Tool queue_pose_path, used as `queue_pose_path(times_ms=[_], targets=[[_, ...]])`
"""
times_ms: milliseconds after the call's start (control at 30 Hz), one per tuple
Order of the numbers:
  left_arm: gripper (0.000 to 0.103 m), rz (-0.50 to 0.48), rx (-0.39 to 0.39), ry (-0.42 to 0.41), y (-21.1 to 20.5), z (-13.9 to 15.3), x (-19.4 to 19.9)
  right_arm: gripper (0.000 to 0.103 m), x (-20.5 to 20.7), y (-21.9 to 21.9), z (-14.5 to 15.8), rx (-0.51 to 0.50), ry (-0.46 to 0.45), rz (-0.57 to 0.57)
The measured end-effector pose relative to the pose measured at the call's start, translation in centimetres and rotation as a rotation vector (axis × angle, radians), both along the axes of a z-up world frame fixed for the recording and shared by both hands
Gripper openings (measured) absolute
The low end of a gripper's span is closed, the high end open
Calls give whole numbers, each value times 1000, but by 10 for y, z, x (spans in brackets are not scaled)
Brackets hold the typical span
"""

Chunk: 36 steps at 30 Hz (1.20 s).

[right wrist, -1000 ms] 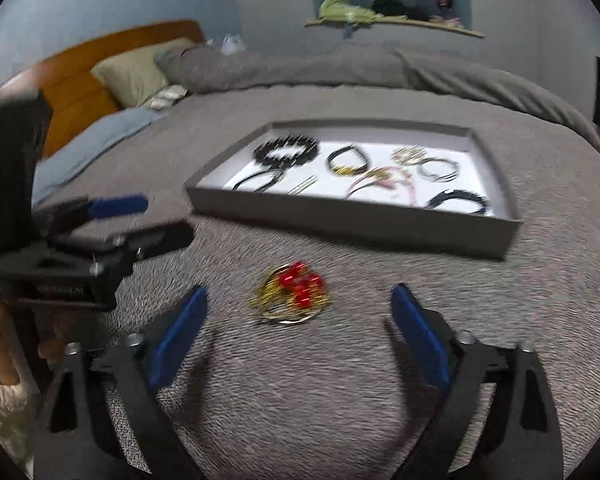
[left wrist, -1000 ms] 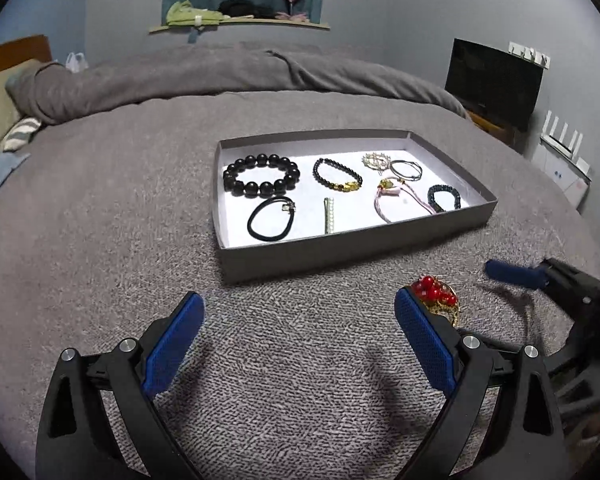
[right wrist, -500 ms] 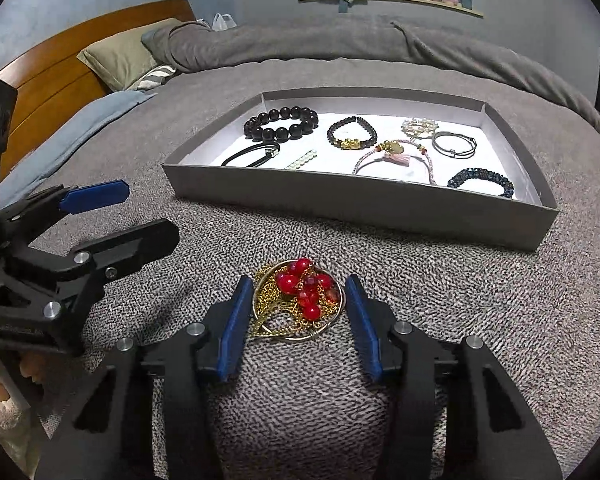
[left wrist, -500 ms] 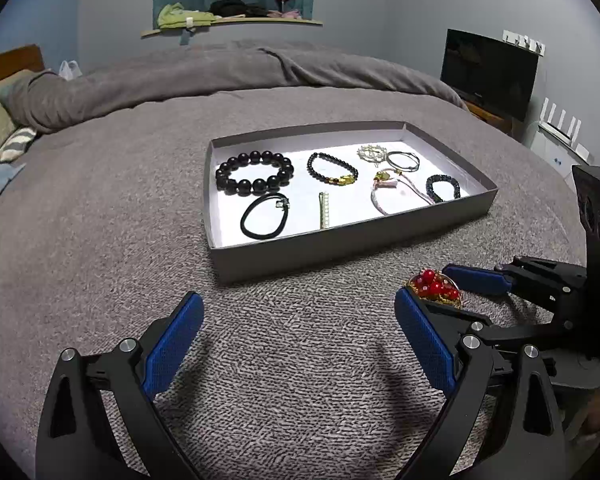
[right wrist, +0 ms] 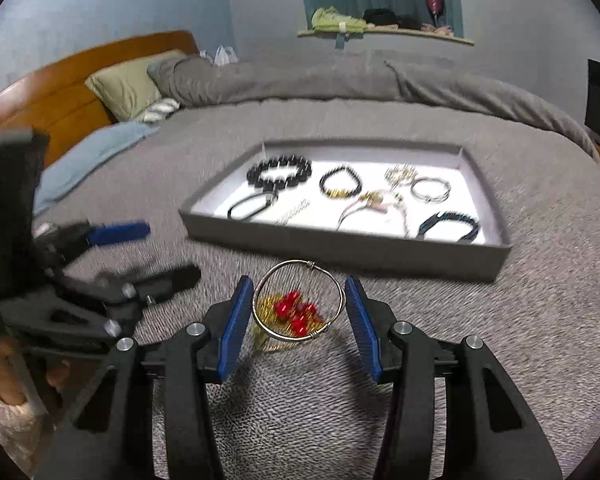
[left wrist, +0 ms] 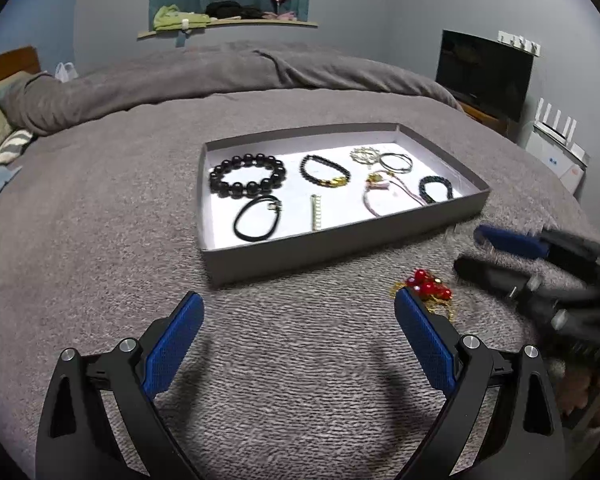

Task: Organize jewelry
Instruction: 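Close the left tool on the gold-and-red brooch while the right tool grips the silver bangle, then carry the brooch and bangle into the white box and lower them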

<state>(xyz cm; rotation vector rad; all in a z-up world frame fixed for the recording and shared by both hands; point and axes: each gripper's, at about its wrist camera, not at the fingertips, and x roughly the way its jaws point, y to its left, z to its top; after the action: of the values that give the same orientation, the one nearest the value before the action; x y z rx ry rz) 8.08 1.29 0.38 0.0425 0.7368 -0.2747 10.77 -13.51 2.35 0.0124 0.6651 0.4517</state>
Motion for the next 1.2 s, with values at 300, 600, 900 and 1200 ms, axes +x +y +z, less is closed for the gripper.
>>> queue_pose_path(times_ms=[300,600,900,1200], targets=[[93,-154,-33,57,-53,-9,0,48,2,-42,27,52,-59,-99],[44,-206,25,84,-81,-24,5,48,14,-53,14,58,-11,-128],[4,-223,11,-10,-69,4,-5,48,13,-53,15,69,-15,-127],[1,-141,-58,-120,-45,61,26,48,43,-49,30,121,-17,-149]])
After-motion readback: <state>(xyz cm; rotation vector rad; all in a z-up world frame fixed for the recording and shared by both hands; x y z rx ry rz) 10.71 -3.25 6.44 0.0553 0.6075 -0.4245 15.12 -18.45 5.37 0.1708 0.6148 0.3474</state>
